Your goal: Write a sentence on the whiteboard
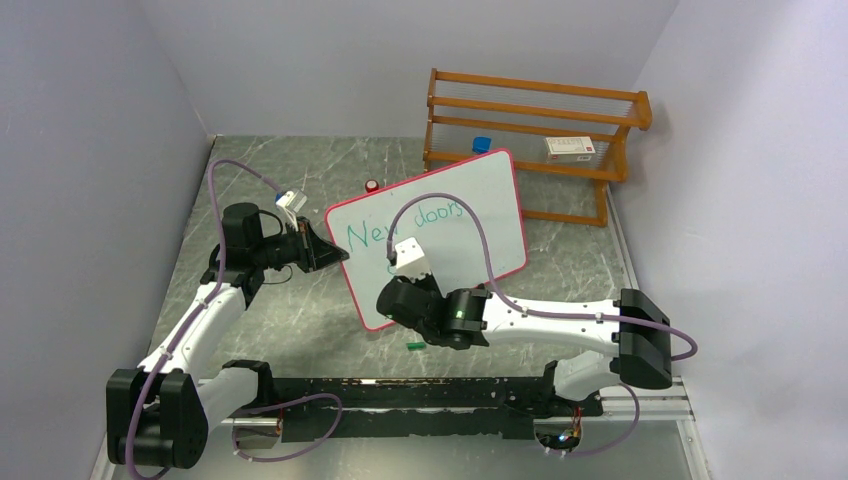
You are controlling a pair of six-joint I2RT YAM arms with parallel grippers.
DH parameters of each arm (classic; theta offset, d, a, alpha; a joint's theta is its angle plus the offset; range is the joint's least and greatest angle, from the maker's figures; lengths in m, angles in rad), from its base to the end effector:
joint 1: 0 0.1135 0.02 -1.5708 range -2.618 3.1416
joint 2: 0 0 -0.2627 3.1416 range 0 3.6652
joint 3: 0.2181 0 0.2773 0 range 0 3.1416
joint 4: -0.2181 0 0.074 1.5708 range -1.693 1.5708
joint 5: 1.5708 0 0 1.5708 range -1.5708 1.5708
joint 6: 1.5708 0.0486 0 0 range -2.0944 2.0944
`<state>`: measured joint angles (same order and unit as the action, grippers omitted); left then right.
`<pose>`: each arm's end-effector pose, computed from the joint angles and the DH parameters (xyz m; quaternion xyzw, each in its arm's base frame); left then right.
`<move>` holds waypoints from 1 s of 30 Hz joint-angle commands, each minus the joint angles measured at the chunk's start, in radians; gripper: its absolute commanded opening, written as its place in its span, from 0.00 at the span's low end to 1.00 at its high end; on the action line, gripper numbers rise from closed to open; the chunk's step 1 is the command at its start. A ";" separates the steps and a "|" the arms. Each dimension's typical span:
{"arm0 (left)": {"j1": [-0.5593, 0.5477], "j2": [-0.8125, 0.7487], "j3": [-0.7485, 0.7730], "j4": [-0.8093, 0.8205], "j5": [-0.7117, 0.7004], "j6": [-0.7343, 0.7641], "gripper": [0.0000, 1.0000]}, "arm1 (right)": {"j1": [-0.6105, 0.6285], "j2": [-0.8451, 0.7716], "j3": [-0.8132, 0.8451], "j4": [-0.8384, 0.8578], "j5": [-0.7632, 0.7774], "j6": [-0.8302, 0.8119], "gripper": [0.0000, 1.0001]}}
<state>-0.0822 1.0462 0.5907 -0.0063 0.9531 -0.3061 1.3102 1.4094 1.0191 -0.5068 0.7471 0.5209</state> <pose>0.2453 -0.0600 0.2301 0.1556 0.7777 -0.4729 0.3838 0.1142 0.3001 0.2396 -0.2265 0.8575 0.0341 0.4606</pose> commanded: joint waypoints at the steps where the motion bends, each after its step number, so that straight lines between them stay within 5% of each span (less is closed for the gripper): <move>1: 0.002 -0.002 0.015 -0.032 -0.028 0.023 0.05 | 0.000 0.029 -0.018 0.000 -0.011 0.031 0.00; 30: 0.001 0.003 0.014 -0.032 -0.028 0.024 0.05 | 0.000 -0.070 -0.014 0.162 0.120 -0.078 0.00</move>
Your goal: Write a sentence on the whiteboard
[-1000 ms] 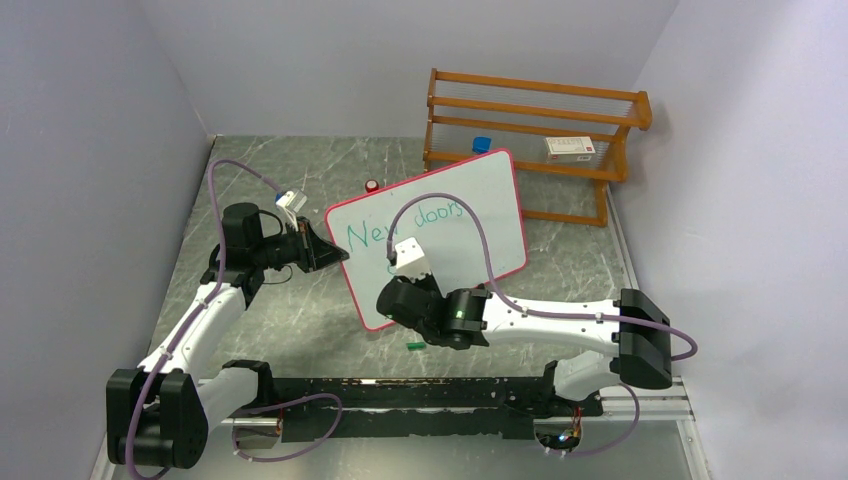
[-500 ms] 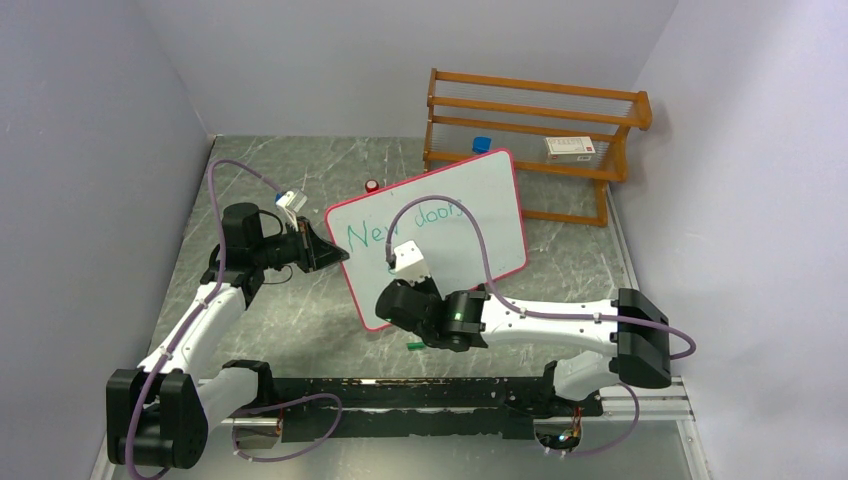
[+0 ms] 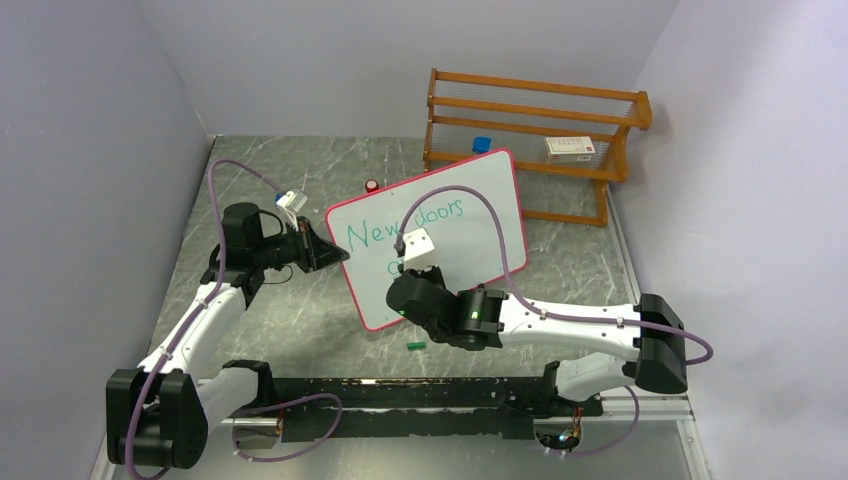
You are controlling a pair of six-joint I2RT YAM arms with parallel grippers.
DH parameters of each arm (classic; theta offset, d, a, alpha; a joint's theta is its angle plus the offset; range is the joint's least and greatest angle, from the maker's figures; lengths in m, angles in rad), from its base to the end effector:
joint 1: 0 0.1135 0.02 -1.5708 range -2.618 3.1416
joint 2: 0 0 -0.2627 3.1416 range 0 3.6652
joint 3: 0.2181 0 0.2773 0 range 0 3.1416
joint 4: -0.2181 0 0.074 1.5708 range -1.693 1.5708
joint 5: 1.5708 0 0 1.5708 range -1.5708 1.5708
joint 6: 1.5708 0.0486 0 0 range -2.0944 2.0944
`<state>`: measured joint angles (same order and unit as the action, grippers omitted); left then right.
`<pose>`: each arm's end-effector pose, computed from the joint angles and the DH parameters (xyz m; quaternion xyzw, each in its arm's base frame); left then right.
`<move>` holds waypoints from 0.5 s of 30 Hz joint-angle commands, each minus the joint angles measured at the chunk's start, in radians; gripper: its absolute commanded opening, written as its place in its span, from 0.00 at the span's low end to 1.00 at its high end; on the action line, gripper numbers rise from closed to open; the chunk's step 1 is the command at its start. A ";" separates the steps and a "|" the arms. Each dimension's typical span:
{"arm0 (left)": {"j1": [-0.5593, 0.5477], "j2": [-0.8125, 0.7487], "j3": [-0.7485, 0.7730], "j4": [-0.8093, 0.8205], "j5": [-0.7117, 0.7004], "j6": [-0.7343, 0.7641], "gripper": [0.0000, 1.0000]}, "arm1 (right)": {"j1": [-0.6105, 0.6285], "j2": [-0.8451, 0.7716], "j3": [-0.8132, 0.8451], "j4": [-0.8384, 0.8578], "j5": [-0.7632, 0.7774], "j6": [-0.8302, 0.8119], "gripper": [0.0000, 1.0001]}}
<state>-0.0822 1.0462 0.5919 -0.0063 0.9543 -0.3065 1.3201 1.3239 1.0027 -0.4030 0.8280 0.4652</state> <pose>0.2454 -0.0600 0.2306 0.1560 0.7773 -0.4734 0.3840 0.1120 0.2930 0.2689 -0.1957 0.8281 0.0628 0.5215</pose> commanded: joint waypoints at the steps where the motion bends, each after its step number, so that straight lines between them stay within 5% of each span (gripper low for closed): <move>1: 0.001 0.003 0.013 -0.031 -0.028 0.024 0.05 | -0.010 0.018 0.003 0.063 0.039 -0.025 0.00; 15: 0.001 0.004 0.013 -0.032 -0.025 0.025 0.05 | -0.035 0.051 0.008 0.089 -0.002 -0.047 0.00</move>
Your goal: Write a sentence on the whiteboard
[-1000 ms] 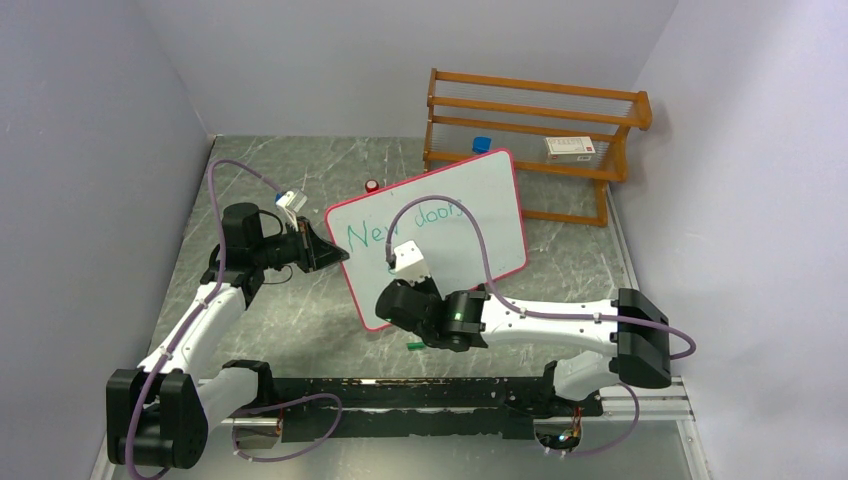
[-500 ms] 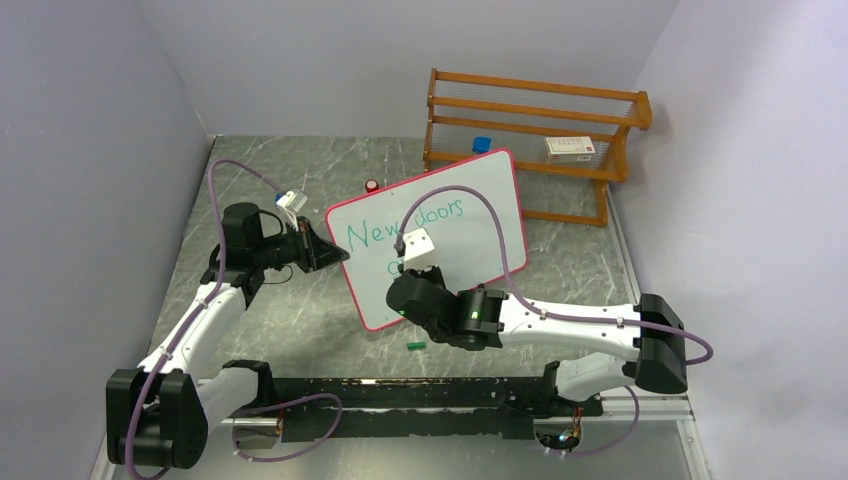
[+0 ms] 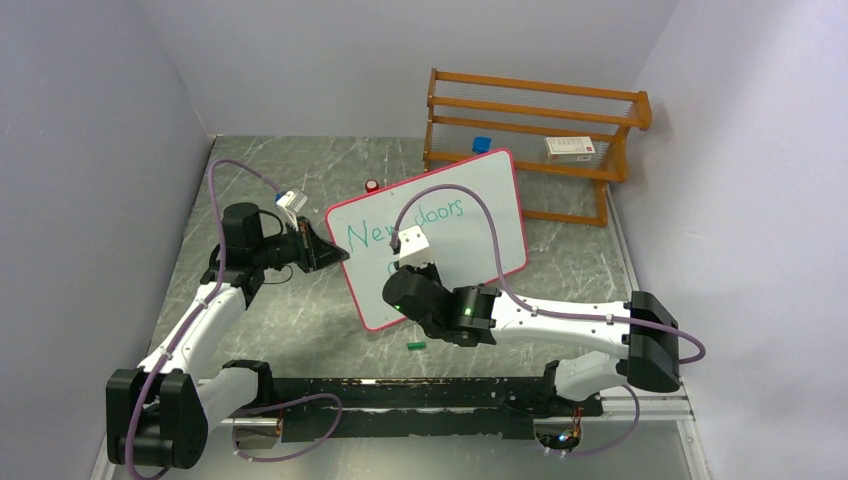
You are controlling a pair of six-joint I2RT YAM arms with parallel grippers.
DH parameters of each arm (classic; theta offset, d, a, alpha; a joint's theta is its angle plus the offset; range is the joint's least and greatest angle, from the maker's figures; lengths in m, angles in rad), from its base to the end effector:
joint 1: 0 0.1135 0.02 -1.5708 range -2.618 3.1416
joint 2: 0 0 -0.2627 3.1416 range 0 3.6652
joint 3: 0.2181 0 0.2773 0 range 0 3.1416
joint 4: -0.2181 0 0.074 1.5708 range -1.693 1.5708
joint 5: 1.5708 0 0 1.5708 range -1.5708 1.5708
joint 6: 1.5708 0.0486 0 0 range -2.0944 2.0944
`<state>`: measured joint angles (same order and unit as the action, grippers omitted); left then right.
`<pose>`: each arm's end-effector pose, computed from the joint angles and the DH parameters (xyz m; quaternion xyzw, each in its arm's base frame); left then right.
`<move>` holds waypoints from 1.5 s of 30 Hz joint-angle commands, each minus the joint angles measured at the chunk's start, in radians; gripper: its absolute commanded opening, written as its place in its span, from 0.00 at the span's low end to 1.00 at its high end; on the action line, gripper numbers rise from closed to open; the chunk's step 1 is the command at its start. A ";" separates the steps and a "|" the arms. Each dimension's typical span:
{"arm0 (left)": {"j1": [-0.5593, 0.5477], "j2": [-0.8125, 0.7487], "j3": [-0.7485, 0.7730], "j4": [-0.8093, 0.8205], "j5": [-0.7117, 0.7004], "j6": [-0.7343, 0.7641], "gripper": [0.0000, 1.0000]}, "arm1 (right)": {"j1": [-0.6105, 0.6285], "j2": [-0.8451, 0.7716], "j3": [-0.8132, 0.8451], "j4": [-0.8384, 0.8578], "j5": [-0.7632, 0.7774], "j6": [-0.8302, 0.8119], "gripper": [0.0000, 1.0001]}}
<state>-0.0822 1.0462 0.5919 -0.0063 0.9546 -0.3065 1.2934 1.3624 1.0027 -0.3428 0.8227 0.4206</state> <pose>0.2454 -0.0600 0.2306 0.1561 0.7772 -0.4735 0.3839 0.1224 0.2998 0.2622 -0.1990 0.8247 0.0539 0.5266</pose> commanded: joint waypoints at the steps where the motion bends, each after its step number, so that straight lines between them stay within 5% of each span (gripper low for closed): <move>1: 0.001 0.004 0.013 -0.031 -0.025 0.025 0.05 | -0.008 0.013 0.008 0.029 -0.002 -0.002 0.00; 45: 0.001 0.005 0.013 -0.033 -0.032 0.026 0.05 | -0.024 0.002 -0.036 -0.076 0.021 0.110 0.00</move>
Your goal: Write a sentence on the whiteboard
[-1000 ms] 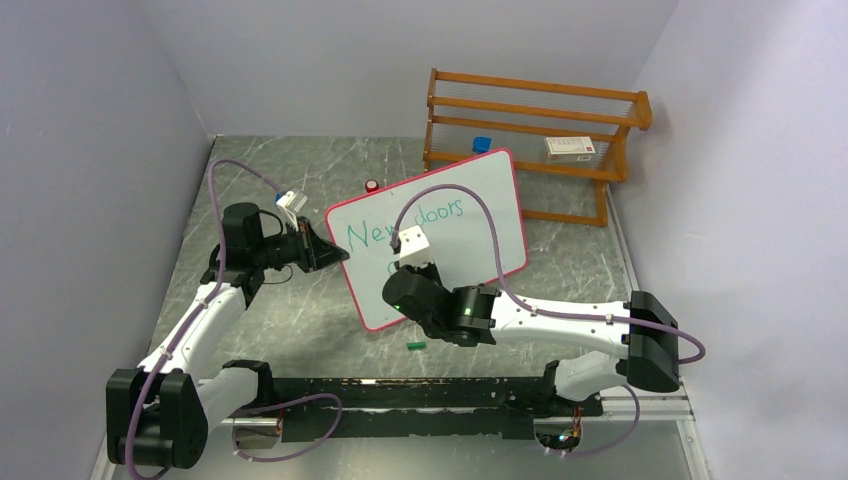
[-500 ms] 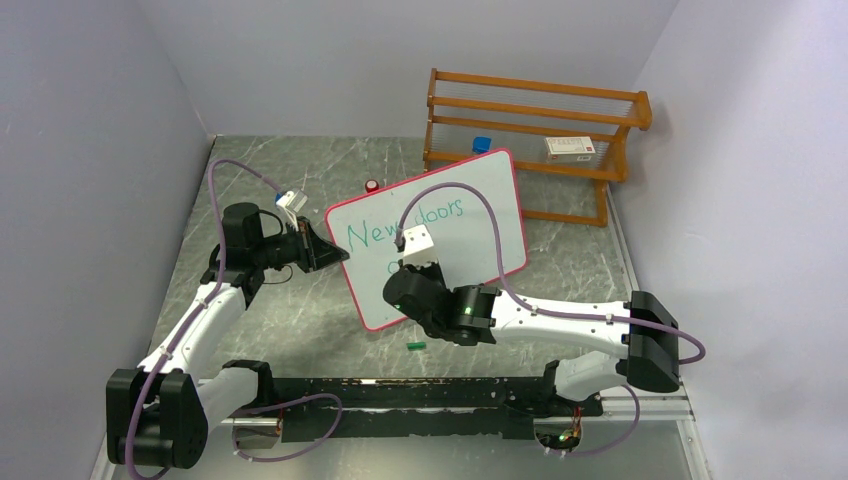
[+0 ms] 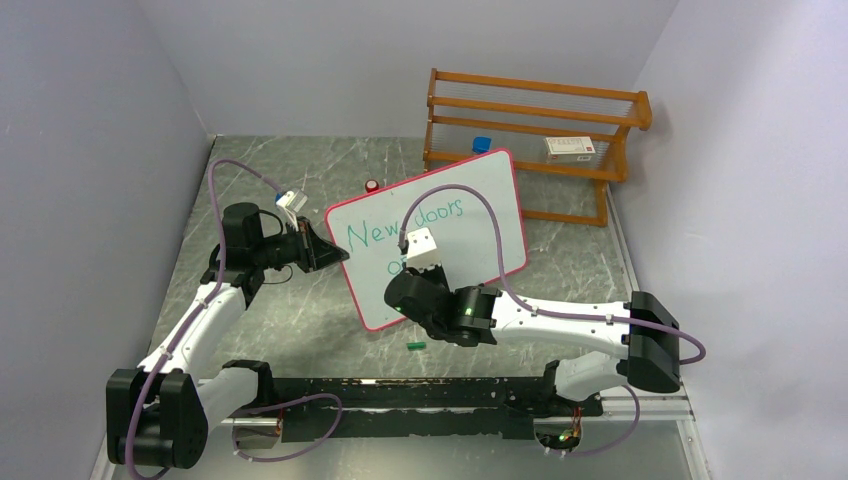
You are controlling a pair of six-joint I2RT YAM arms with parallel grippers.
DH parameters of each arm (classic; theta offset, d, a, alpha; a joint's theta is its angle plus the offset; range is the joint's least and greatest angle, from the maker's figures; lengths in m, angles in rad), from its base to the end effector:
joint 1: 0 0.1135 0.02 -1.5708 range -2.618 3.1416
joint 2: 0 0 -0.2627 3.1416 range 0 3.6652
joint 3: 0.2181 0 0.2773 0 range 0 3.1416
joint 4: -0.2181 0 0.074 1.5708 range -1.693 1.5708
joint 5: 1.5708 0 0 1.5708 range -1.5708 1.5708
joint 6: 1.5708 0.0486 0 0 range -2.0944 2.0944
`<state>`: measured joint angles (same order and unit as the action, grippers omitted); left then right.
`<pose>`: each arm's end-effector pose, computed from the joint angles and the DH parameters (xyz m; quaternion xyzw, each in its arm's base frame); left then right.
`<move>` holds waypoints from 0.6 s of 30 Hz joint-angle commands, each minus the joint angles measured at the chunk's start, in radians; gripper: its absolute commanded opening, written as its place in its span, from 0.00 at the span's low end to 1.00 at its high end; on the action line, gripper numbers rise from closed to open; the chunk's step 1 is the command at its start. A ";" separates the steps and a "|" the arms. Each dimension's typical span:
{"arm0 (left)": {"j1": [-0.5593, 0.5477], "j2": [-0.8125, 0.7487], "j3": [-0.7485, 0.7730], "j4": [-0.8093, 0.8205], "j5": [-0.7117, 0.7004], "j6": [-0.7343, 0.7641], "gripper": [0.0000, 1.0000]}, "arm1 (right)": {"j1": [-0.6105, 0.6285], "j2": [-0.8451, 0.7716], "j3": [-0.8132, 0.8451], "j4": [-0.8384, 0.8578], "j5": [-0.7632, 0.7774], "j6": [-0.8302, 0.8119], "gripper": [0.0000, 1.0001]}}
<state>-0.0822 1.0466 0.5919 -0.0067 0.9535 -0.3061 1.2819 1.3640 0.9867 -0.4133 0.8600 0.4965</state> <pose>0.2454 -0.0600 0.2305 0.1558 0.7775 -0.4730 0.3839 0.1248 0.2907 0.2515 -0.1752 0.8373 0.0255 0.5172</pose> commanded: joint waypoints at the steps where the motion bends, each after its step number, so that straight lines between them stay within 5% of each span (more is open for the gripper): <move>1: 0.001 0.006 0.013 -0.032 -0.029 0.024 0.05 | -0.013 0.001 -0.021 -0.003 -0.024 0.033 0.00; 18: 0.001 0.010 0.013 -0.027 -0.024 0.021 0.05 | -0.005 0.027 -0.007 0.033 -0.097 0.010 0.00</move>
<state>-0.0822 1.0496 0.5919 -0.0067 0.9535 -0.3065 1.2823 1.3659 0.9867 -0.4164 0.7990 0.4957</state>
